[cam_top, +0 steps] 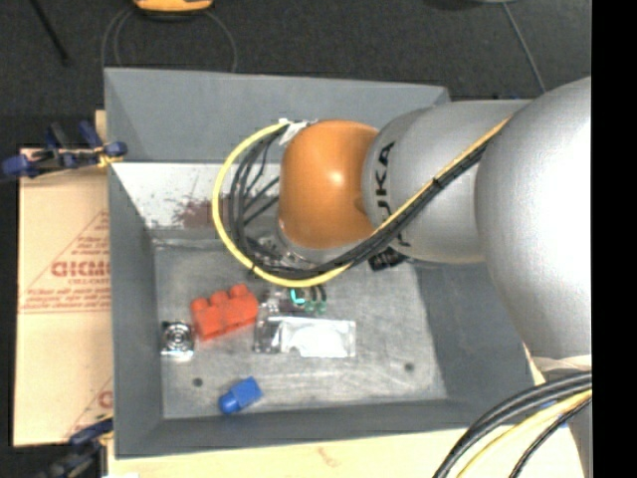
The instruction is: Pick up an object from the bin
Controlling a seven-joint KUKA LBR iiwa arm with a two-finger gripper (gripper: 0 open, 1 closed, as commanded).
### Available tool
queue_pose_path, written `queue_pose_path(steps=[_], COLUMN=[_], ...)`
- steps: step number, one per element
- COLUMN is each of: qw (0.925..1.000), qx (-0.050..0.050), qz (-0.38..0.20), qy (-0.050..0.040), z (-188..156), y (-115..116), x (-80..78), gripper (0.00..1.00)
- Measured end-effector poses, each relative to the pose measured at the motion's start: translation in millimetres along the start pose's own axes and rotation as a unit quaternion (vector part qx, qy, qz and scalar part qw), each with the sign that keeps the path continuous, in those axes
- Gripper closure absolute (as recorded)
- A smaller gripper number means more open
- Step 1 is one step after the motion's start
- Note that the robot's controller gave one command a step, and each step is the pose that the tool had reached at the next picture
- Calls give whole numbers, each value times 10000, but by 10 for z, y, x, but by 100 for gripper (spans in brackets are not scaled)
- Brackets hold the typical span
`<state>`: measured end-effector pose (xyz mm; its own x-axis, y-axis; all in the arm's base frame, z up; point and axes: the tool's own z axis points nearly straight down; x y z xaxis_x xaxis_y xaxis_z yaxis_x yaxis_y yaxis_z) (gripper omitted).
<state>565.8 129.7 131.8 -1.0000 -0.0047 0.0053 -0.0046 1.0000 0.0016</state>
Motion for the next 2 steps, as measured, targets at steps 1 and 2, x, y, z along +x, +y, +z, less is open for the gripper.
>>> queue_pose_path(steps=[1,2], qw=[9999,10000], qx=[-15,-8], qz=[33,47], qy=[-125,-51], z=[378,411], y=[132,130], x=[-23,20], gripper=[0,100])
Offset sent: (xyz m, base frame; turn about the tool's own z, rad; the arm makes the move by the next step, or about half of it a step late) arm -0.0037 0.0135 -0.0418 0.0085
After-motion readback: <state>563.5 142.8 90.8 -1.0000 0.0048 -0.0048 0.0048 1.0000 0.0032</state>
